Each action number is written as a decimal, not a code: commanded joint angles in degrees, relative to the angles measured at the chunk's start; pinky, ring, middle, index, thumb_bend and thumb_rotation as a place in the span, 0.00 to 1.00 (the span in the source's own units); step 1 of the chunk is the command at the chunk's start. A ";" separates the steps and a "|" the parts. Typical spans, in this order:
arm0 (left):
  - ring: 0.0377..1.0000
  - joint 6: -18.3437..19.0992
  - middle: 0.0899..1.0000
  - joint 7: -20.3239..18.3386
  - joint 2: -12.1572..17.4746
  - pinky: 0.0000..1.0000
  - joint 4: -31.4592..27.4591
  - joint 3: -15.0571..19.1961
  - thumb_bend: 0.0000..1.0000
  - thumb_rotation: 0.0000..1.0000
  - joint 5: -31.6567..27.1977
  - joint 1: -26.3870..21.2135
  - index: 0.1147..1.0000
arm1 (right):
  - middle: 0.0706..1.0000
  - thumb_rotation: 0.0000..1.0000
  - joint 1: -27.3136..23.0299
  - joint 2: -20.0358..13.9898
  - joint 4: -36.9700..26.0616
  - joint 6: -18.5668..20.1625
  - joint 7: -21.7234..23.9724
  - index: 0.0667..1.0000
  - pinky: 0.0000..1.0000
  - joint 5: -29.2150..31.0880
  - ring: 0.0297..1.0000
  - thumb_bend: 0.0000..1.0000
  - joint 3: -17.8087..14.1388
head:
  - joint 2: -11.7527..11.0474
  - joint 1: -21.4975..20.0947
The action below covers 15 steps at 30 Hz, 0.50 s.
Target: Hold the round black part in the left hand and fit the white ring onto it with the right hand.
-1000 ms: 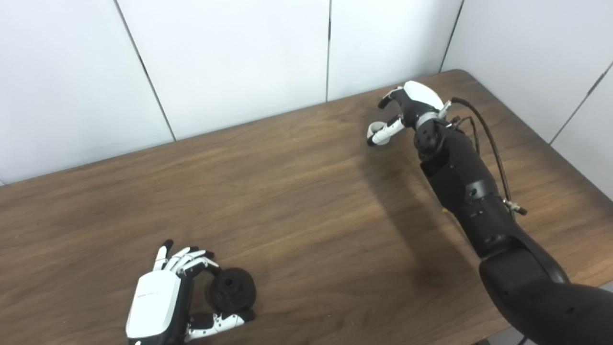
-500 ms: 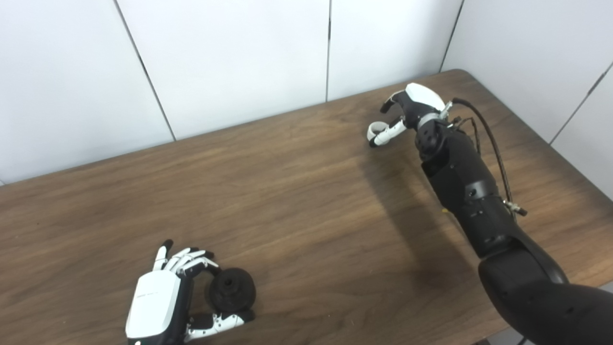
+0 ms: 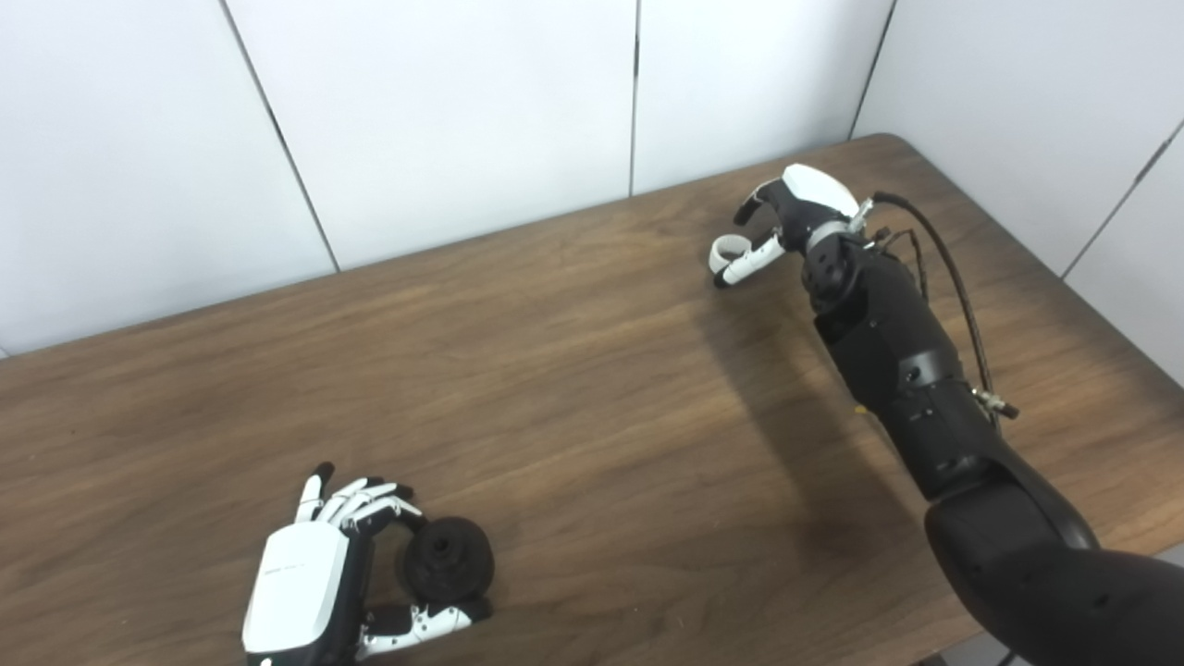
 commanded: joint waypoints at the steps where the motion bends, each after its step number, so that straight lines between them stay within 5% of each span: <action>1: 0.82 0.47 0.72 -0.43 0.89 1.00 -0.38 0.42 0.52 0.05 0.91 0.55 0.42 | 0.89 0.23 -1.99 -1.15 -1.49 -0.39 -0.79 0.65 1.00 -0.41 1.00 0.85 -0.04 | 0.13 0.07; 15: 0.83 0.97 0.72 -0.98 0.77 1.00 -0.77 0.32 0.52 0.05 1.14 0.61 0.42 | 0.90 0.21 -1.34 -1.24 -1.68 -0.39 -0.03 0.63 1.00 -0.58 1.00 0.81 -0.06 | 0.27 0.32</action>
